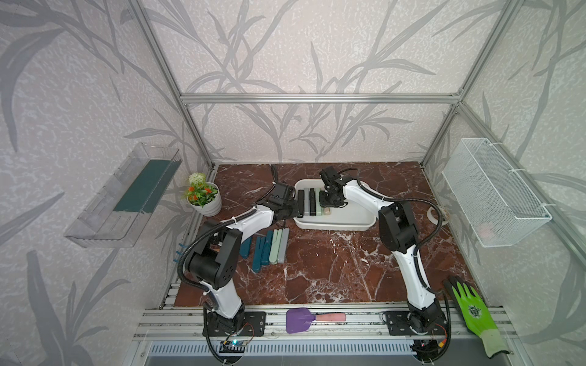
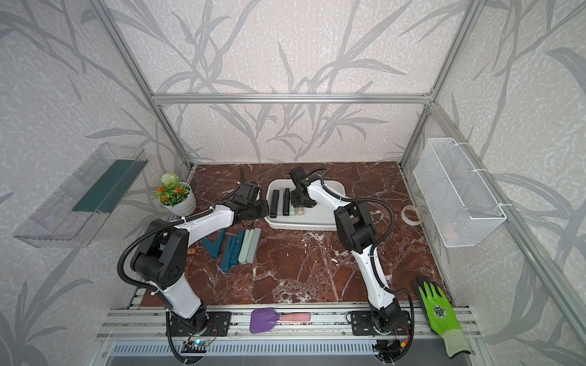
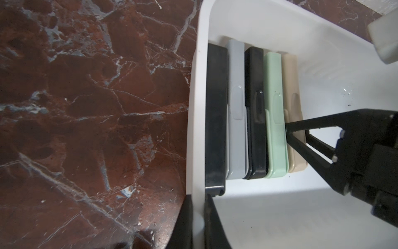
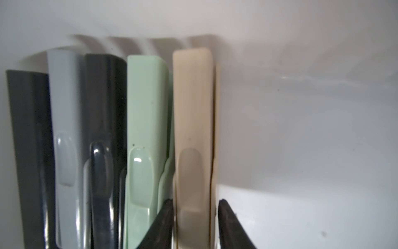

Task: Put the pruning pliers into the storage box
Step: Place the pruning pliers in the storage box, then pick up the pruning pliers from the center of the board.

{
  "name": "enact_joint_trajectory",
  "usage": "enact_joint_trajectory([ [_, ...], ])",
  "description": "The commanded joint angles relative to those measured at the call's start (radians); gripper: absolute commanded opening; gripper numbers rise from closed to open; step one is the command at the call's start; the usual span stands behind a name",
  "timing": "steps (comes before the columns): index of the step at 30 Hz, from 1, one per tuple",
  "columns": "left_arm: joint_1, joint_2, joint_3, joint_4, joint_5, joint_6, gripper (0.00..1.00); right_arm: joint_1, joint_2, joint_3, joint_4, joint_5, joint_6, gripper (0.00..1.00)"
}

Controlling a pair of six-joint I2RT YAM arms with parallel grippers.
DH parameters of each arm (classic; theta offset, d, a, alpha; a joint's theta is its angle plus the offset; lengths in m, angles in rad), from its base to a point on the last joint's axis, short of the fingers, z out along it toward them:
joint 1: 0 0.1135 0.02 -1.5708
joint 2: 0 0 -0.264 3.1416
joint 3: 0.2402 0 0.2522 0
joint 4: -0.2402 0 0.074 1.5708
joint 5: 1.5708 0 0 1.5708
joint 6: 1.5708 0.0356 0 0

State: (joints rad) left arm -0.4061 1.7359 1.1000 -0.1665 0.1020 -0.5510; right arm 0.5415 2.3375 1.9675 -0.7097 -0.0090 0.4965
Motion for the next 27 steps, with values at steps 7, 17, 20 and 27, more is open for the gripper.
enact_joint_trajectory([
  [7, -0.010, -0.018, 0.012, 0.052, -0.007, -0.008, 0.10, -0.011, -0.019, 0.018, -0.006, 0.000, -0.011, 0.41],
  [17, -0.010, -0.008, 0.028, 0.048, -0.013, 0.003, 0.10, -0.057, -0.265, -0.048, -0.024, -0.019, -0.123, 0.41],
  [20, -0.010, -0.012, 0.036, 0.040, -0.024, 0.015, 0.10, -0.085, -0.417, -0.148, -0.044, 0.006, -0.182, 0.41],
  [27, -0.010, -0.036, 0.020, 0.045, -0.007, 0.008, 0.10, -0.215, -0.831, -0.593, -0.072, 0.167, -0.173, 0.41],
])
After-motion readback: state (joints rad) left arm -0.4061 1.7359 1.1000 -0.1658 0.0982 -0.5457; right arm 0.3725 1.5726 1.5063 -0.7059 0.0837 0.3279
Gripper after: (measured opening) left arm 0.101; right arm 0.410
